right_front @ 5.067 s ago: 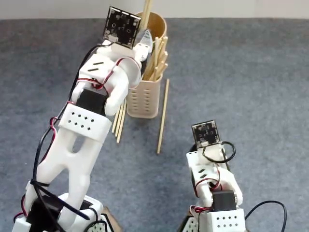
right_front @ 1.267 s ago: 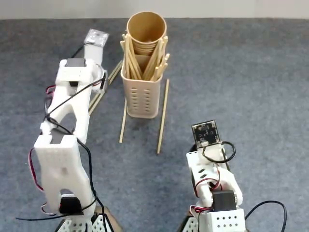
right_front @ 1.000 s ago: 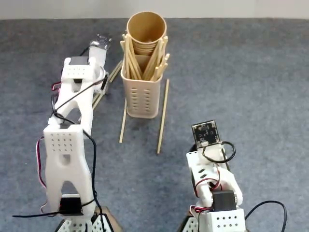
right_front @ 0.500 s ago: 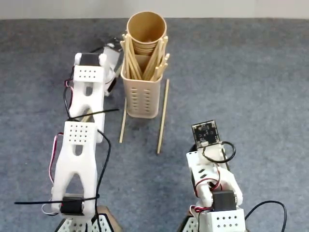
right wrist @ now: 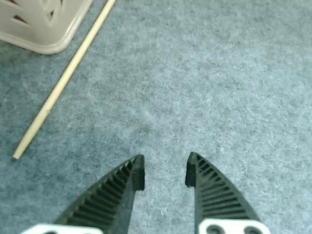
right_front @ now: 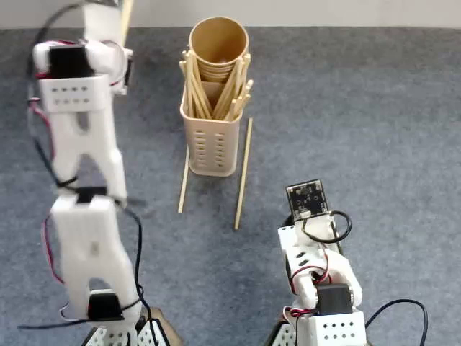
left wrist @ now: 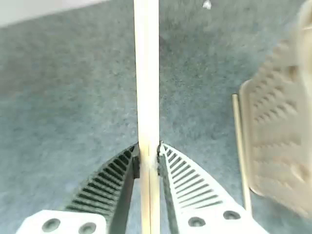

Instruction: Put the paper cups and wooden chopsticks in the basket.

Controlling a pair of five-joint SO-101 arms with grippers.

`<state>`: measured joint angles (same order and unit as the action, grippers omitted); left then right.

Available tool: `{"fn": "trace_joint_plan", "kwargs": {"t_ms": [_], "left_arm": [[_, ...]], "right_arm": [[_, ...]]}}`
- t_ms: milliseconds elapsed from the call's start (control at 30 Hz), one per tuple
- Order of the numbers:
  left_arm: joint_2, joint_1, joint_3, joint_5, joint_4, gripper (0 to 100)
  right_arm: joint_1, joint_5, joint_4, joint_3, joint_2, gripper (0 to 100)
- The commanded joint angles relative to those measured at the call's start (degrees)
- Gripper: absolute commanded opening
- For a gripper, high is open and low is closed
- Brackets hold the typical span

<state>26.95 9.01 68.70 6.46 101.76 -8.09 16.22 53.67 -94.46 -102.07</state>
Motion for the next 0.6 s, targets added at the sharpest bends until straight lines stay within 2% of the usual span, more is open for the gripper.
{"fn": "trace_joint_plan", "kwargs": {"t_ms": [0, 133, 167, 233, 367, 467, 567], "left_arm": [[-27.9, -5.4, -23.2, -0.3, 0.0, 1], [-49.3, -16.6, -47.6, -0.2, -0.9, 1], [-53.4, -19.6, -52.1, -0.3, -4.0, 1], [-59.0, -23.4, -58.3, -0.3, -13.5, 1], [-61.1, -24.0, -63.2, -1.5, -34.2, 1], [-58.3, -24.0, -63.4, -8.4, -47.4, 1], [-56.1, -24.0, -63.3, -12.1, -59.1, 1]], "right_arm": [[-0.5, 1.1, -1.2, -1.2, -0.6, 14.9], [-0.5, 1.1, -1.2, -1.2, -0.6, 14.9], [-0.6, 1.1, -1.2, -1.2, -0.6, 14.9], [-0.6, 1.1, -1.2, -1.2, -0.6, 14.9], [-0.6, 1.1, -1.2, -1.2, -0.6, 14.9], [-0.6, 1.1, -1.2, -1.2, -0.6, 14.9], [-0.6, 1.1, -1.2, -1.2, -0.6, 14.9]]}}
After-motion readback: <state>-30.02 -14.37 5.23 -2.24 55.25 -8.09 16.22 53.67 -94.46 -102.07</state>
